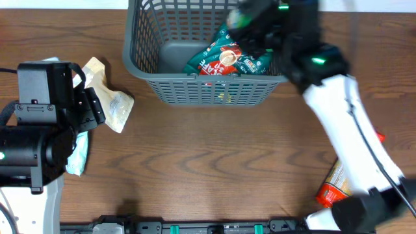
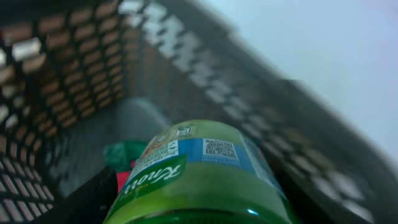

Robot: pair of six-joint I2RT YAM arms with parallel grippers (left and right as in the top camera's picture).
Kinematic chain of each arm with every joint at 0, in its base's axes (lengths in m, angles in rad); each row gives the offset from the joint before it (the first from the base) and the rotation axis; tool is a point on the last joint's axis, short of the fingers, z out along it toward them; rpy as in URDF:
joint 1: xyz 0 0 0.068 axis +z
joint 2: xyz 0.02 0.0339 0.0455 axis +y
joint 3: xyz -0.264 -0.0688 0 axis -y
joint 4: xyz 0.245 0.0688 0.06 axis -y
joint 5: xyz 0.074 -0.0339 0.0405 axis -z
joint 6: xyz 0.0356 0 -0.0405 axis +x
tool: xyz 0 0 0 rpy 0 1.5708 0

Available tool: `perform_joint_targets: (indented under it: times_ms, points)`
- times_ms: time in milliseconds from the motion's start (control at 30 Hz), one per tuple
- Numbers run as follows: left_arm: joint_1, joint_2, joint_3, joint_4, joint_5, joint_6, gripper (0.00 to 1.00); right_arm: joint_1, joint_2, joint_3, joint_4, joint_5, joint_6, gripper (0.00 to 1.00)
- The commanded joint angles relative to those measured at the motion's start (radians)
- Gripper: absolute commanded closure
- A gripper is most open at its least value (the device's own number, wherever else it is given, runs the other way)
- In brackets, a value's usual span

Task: Pack container
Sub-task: 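Carry the jar into the basket with the right gripper and release, then grasp the red-and-yellow spaghetti pack with the right gripper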

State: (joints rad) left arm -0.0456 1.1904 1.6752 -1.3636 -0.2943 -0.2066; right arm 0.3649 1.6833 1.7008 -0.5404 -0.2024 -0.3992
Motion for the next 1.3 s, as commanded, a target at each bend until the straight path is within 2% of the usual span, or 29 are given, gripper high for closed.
perform_joint_targets:
  times_ms: [0, 267, 300, 333, 367, 400, 433, 467, 533, 633, 767, 900, 933, 1067, 1267]
  points:
    - [0.005, 0.002, -0.002, -0.005, -0.003, -0.009, 0.14, 0.059, 0.097, 0.009, 0.038, -0.042, -0.107, 0.99]
    - [0.005, 0.002, -0.002, -0.016, -0.003, -0.009, 0.14, 0.119, 0.253, 0.009, 0.056, -0.057, -0.087, 0.99]
    - [0.005, 0.002, -0.002, -0.016, -0.003, -0.009, 0.14, 0.121, 0.262, 0.009, 0.054, -0.057, -0.080, 0.95]
    - [0.005, 0.002, -0.002, -0.017, -0.003, -0.009, 0.14, 0.122, 0.267, 0.009, 0.053, -0.057, -0.061, 0.74]
    - [0.005, 0.002, -0.002, -0.018, -0.003, -0.009, 0.14, 0.122, 0.268, 0.009, 0.052, -0.059, -0.052, 0.41]
    - [0.005, 0.002, -0.002, -0.019, -0.003, -0.009, 0.14, 0.122, 0.267, 0.009, 0.051, -0.064, -0.050, 0.25]
    - [0.005, 0.002, -0.002, -0.020, -0.003, -0.009, 0.14, 0.122, 0.259, 0.011, 0.050, -0.069, -0.050, 0.14]
    - [0.005, 0.002, -0.002, -0.020, -0.003, -0.009, 0.14, 0.122, 0.251, 0.013, 0.051, -0.077, -0.050, 0.08]
    - [0.005, 0.002, -0.002, -0.020, -0.003, -0.009, 0.14, 0.115, 0.224, 0.026, 0.045, -0.095, -0.050, 0.06]
    - [0.005, 0.002, -0.002, -0.020, -0.003, -0.009, 0.14, 0.084, 0.176, 0.081, 0.018, -0.171, -0.031, 0.13]
    - [0.005, 0.002, -0.002, -0.020, -0.003, -0.009, 0.14, 0.008, 0.121, 0.200, -0.041, -0.156, 0.156, 0.18]
    - [0.005, 0.002, -0.002, -0.019, -0.003, -0.009, 0.14, -0.095, 0.079, 0.341, -0.219, 0.046, 0.388, 0.23]
    - [0.005, 0.002, -0.002, -0.019, -0.003, -0.009, 0.14, -0.128, 0.073, 0.383, -0.297, 0.149, 0.448, 0.23]
    - [0.005, 0.003, -0.002, -0.019, -0.002, -0.009, 0.14, -0.245, 0.061, 0.485, -0.585, 0.418, 0.605, 0.21]
    - [0.005, 0.005, -0.002, -0.019, -0.002, -0.009, 0.14, -0.452, 0.050, 0.504, -0.911, 0.436, 0.811, 0.03]
